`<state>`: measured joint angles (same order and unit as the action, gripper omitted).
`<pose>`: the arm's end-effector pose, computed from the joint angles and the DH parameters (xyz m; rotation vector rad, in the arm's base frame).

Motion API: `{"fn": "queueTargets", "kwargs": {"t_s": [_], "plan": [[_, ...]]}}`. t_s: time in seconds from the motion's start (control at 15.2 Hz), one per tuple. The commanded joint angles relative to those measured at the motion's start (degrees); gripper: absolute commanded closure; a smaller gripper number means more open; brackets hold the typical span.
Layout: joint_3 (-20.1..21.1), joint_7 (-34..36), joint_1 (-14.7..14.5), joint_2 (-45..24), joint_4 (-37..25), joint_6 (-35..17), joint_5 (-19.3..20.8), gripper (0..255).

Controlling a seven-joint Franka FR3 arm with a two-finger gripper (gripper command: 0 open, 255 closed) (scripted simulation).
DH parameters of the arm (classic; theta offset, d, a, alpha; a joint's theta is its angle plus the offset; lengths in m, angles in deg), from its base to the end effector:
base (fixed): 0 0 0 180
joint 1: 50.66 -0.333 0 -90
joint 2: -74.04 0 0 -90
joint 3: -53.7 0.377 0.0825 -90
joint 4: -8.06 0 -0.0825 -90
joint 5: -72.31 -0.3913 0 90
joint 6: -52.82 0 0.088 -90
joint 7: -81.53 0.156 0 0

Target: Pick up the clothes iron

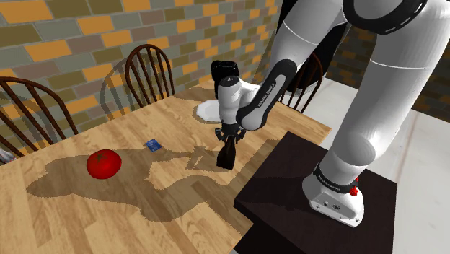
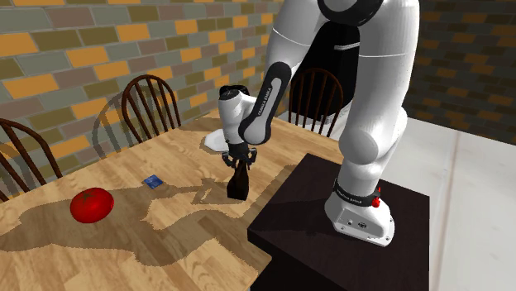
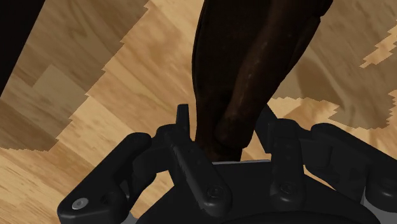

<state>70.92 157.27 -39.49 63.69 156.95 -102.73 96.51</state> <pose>0.4387 0.0583 0.1946 2.7708 -1.2209 0.0580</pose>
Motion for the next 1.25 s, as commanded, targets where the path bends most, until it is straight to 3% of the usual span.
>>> {"fn": "queueTargets", "kwargs": {"t_s": [0.0, 0.86, 1.19], "plan": [[0.02, 0.01, -0.02, -0.13, 0.00, -0.06, 0.00, 255], [3.44, -9.94, 1.02, 11.16, 0.89, 8.73, -12.63, 255], [3.49, -11.88, 0.69, 13.83, 0.64, 11.33, -15.03, 255]]}}
